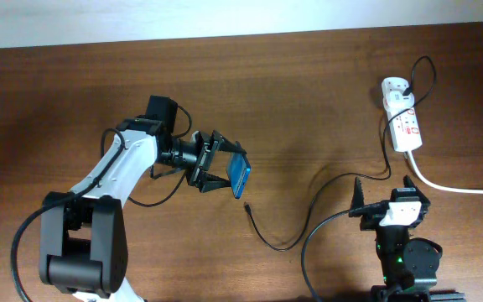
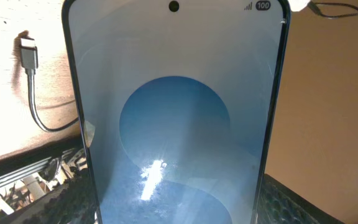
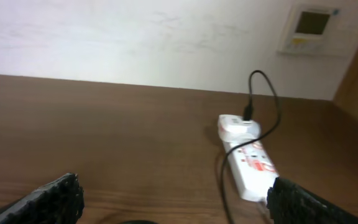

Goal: Plug charger to phone and switch on socket
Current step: 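Raise the right gripper and move it toward the held phone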

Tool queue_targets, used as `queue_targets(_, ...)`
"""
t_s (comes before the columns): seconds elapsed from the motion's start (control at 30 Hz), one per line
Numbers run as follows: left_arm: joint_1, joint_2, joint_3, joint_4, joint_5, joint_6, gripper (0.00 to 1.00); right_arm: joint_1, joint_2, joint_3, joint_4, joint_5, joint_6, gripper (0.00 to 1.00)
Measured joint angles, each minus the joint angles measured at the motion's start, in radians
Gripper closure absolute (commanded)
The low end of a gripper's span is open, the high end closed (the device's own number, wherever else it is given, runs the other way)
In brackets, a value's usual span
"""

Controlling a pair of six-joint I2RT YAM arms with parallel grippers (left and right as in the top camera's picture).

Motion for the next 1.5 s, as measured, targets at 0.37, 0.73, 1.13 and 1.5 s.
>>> queue_targets(0.37, 0.0, 0.0, 0.0, 0.045, 0.0, -0.027, 0.48, 0.0, 0.001, 0.296, -0.323, -0.136, 0.064, 0.01)
queue_targets(0.73, 0.0, -0.018, 0.101, 0.131, -0.059, -0.1, 0.49, 0.0, 0.003, 0.444, -0.521, -0.267, 0.188, 0.01)
queue_targets(1.13, 0.0, -0.229, 0.188, 0.131, -0.297, -0.139, 0.54, 0.0, 0.265, 0.479, -0.528, -0.514, 0.288, 0.01)
queue_targets(1.5, -0.009, -0.24, 0.189, 0.127, -0.455, -0.219, 0.55, 0.0, 0.616, 0.556, -0.43, -0.83, 0.417, 0.01)
